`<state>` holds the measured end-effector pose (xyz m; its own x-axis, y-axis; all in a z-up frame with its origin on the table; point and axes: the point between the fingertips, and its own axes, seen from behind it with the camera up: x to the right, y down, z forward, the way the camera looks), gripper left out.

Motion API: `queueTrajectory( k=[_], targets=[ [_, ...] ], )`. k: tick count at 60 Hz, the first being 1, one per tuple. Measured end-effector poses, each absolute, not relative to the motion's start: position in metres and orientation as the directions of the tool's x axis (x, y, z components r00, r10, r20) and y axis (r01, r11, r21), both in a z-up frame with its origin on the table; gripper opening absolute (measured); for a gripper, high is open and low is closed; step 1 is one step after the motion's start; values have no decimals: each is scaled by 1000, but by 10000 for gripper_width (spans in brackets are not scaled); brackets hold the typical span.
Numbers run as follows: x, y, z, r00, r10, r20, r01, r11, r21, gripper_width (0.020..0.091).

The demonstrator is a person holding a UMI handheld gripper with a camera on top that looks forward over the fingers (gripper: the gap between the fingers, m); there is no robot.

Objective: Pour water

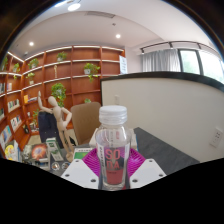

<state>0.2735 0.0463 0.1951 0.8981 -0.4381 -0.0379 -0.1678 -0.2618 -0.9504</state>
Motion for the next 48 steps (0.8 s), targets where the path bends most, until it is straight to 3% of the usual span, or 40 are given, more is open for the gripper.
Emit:
queueTrajectory(
  k=[16, 29, 39, 48],
  targets=[
    [332, 62, 119, 885, -463, 54, -122, -341, -932, 335],
    [349, 65, 78, 884, -460, 83, -103, -365, -925, 341],
    [348, 60, 83, 882, -470, 32, -119, -287, -950, 395],
    [345, 52, 80, 883, -467, 39, -124, -314, -941, 495]
  ],
)
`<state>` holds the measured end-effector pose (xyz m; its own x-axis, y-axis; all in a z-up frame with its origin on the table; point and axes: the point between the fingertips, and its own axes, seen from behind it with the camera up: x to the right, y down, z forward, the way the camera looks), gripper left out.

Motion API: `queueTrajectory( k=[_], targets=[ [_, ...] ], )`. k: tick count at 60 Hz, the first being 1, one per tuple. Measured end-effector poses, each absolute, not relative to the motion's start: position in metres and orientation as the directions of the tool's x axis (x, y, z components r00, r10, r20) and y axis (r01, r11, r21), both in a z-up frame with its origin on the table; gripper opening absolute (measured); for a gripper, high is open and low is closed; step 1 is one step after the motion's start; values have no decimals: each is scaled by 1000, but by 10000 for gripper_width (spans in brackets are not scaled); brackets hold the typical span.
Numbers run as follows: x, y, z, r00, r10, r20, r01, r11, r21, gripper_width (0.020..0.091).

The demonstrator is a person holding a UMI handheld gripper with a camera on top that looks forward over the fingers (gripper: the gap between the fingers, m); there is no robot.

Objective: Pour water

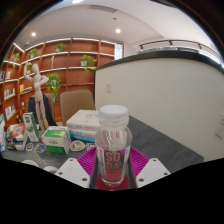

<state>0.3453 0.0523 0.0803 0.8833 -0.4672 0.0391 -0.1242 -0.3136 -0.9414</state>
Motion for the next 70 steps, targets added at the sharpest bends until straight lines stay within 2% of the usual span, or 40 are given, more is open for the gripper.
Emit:
queueTrajectory(
  k=[4, 11, 19, 28, 39, 47, 56, 70],
  targets=[
    [344, 43, 71, 881, -465, 90, -109, -385, -916, 594],
    [320, 26, 62, 905, -403, 136, -76, -468, -881, 891],
    [286, -13, 62, 922, -368, 120, -107, -541, -834, 877],
    [242, -39, 112, 932, -362, -1, -198, -507, -839, 875],
    [176, -47, 180, 970, -243, -5, -131, -508, -851, 874],
    [126, -50, 214, 985, -168, -28, -107, -484, -869, 875],
    [87, -60, 237, 989, -136, -54, -112, -460, -881, 869],
    [47, -68, 249, 997, -74, -10, -43, -457, -888, 862]
  ],
)
